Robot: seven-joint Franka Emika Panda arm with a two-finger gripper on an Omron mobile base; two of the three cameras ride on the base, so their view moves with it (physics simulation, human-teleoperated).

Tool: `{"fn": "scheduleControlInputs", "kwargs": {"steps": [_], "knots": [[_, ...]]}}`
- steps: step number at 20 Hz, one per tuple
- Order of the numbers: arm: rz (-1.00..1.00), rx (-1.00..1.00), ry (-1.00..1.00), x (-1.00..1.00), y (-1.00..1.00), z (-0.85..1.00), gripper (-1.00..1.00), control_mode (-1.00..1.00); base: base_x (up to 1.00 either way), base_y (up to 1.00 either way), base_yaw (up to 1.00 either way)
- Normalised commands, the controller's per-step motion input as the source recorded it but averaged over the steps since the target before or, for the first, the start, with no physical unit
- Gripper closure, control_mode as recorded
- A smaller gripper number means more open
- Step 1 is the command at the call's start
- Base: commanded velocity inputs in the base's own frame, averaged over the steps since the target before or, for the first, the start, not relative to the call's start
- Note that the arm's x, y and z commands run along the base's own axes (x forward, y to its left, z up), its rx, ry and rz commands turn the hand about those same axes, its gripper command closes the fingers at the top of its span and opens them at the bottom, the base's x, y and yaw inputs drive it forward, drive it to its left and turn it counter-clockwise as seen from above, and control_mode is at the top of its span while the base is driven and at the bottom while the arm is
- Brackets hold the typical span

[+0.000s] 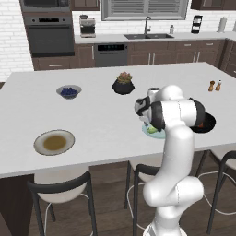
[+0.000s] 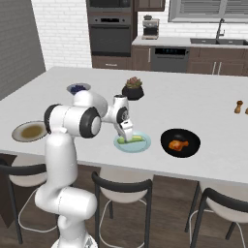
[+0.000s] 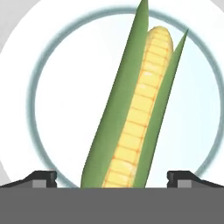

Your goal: Pick the chicken drumstick and corn from their plates and place them in the bowl. Then put the bowl in the fridge.

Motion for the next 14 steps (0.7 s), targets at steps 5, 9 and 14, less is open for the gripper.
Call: {"fn": "scheduleControlInputs", "kwargs": {"steps": [5, 9, 14], "knots": [[0.00, 0.00, 0.00, 0.11, -0.02, -0.19, -1.00, -1.00, 0.00, 0.00, 0.00], [0.00, 0.00, 0.00, 0.00, 0.00, -0.21, 1.00, -1.00, 0.00, 0.00, 0.00], [0.00, 0.00, 0.00, -0.04, -0.02, -0.06, 1.00, -1.00, 0.00, 0.00, 0.00]]}}
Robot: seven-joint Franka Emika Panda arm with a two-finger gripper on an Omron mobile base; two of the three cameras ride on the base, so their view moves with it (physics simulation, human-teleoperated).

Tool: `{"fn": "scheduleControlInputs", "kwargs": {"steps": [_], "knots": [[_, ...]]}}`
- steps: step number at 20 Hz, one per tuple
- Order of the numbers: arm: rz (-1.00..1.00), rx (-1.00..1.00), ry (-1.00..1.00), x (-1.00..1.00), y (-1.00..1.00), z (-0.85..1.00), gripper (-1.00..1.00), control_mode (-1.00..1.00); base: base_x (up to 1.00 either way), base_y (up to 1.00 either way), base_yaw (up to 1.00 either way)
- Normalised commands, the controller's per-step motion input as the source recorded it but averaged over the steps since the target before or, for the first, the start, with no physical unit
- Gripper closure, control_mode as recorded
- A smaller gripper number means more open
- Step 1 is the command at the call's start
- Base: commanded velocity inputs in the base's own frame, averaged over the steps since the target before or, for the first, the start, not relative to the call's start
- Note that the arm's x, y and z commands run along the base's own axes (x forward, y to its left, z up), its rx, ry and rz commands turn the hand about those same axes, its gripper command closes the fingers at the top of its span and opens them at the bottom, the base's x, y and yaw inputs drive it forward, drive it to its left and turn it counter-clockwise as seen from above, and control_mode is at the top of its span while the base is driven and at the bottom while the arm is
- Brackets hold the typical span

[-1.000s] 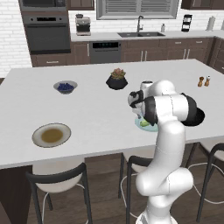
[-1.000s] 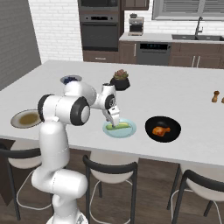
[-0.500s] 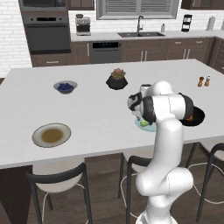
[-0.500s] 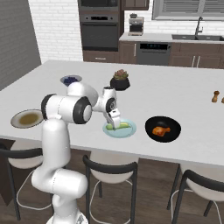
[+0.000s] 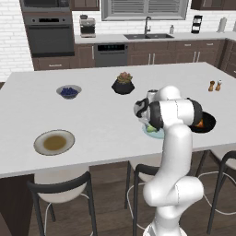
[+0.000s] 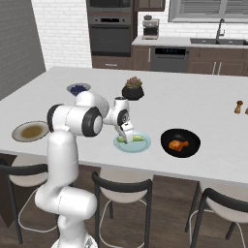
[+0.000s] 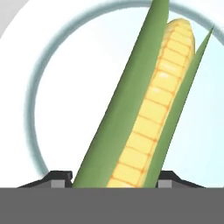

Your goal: Pick the chicken drumstick and corn from their plates and place them in the bowl. Then put the bowl in the fridge.

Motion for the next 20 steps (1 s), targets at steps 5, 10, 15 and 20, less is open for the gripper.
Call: {"fn": "scheduleControlInputs", "kwargs": {"steps": [5, 10, 15, 20], "knots": [[-0.01, 0.00, -0.01, -0.30, -0.23, 0.17, 1.00, -1.00, 0.00, 0.00, 0.00], [0.00, 0.00, 0.00, -0.31, -0.46, 0.82, 1.00, -1.00, 0.00, 0.00, 0.00], [0.05, 0.00, 0.00, -0.40, -0.81, 0.53, 1.00, -1.00, 0.00, 0.00, 0.00], [0.22, 0.00, 0.00, -0.45, -1.00, 0.31, 1.00, -1.00, 0.00, 0.00, 0.00]]}}
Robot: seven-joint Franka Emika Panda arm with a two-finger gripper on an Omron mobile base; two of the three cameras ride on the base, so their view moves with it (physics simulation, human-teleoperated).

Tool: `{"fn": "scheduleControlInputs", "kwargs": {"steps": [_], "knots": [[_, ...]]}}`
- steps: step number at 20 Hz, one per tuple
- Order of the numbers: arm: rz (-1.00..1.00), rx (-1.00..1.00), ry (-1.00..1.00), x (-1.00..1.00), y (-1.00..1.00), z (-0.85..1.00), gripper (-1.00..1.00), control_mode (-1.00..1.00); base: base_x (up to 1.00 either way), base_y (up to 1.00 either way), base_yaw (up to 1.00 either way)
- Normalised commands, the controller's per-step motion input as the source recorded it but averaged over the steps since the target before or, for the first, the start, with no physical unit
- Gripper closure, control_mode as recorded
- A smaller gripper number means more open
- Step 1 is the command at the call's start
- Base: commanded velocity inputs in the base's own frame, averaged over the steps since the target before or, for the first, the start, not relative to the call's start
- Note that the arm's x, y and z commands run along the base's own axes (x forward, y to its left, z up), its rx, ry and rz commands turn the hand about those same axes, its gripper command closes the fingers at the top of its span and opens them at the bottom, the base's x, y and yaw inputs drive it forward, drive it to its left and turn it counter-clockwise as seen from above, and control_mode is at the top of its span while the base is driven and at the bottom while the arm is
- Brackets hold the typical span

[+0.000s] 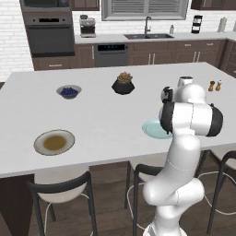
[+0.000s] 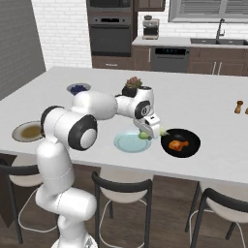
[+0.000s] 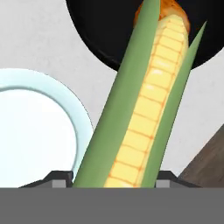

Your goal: Pick the chicken drumstick and corn from their plates and place them in the bowl. Then put the bowl in the fridge.

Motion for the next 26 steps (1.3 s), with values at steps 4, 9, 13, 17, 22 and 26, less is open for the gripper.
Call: {"fn": "scheduleControlInputs", "kwargs": {"steps": [4, 9, 13, 17, 22, 26], "knots": [[0.23, 0.00, 0.00, -0.13, -0.89, 0.02, 1.00, -1.00, 0.00, 0.00, 0.00], [0.11, 0.00, 0.04, 0.34, -0.50, 0.00, 1.00, -1.00, 0.00, 0.00, 0.00], [0.08, 0.02, 0.08, 0.42, -0.43, 0.00, 1.00, -1.00, 0.00, 0.00, 0.00], [0.07, 0.01, 0.05, 0.06, -0.25, -0.07, 1.00, -1.00, 0.00, 0.00, 0.00], [0.04, 0.00, 0.04, 0.00, -0.06, -0.27, 1.00, -1.00, 0.00, 0.00, 0.00], [0.04, 0.00, 0.03, 0.02, -0.17, -0.24, 1.00, -1.00, 0.00, 0.00, 0.00]]}}
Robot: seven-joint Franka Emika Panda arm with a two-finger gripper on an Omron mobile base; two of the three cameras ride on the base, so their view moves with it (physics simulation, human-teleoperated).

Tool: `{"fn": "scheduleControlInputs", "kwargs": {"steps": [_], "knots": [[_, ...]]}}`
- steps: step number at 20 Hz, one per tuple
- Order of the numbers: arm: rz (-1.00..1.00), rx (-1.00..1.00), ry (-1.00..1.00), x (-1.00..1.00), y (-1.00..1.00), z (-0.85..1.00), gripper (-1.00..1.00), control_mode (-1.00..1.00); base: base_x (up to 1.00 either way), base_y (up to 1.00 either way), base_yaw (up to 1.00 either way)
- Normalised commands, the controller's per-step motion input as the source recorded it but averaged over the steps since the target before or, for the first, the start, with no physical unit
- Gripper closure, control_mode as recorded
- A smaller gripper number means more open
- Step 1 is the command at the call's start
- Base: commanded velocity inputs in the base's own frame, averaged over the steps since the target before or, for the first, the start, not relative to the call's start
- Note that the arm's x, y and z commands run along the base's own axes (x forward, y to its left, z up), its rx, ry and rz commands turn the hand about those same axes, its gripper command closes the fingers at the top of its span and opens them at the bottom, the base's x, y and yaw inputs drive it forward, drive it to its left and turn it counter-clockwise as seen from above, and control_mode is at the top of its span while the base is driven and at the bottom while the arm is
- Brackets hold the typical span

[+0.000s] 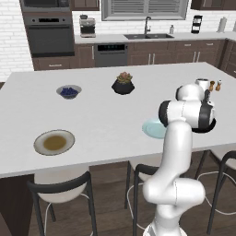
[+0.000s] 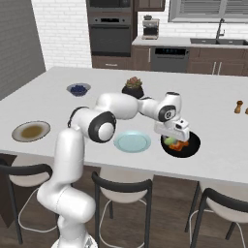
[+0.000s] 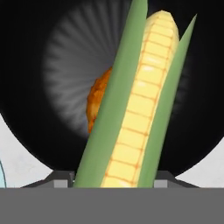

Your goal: Pick the chicken drumstick and corn from their plates and place them in the bowl. Then put the bowl in the fridge.

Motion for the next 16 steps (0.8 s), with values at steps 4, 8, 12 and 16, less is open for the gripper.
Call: {"fn": "scheduleControlInputs", "kwargs": {"steps": [4, 8, 12, 16], "knots": [[0.01, 0.02, 0.02, 0.05, -0.21, -0.02, 1.00, -1.00, 0.00, 0.00, 0.00], [0.00, 0.01, 0.02, 0.17, -0.22, 0.00, 1.00, -1.00, 0.00, 0.00, 0.00], [0.00, 0.00, 0.00, 0.10, -0.08, -0.21, 1.00, -1.00, 0.00, 0.00, 0.00], [0.00, 0.00, 0.00, 0.00, 0.00, -0.22, 1.00, -1.00, 0.00, 0.00, 0.00]]}}
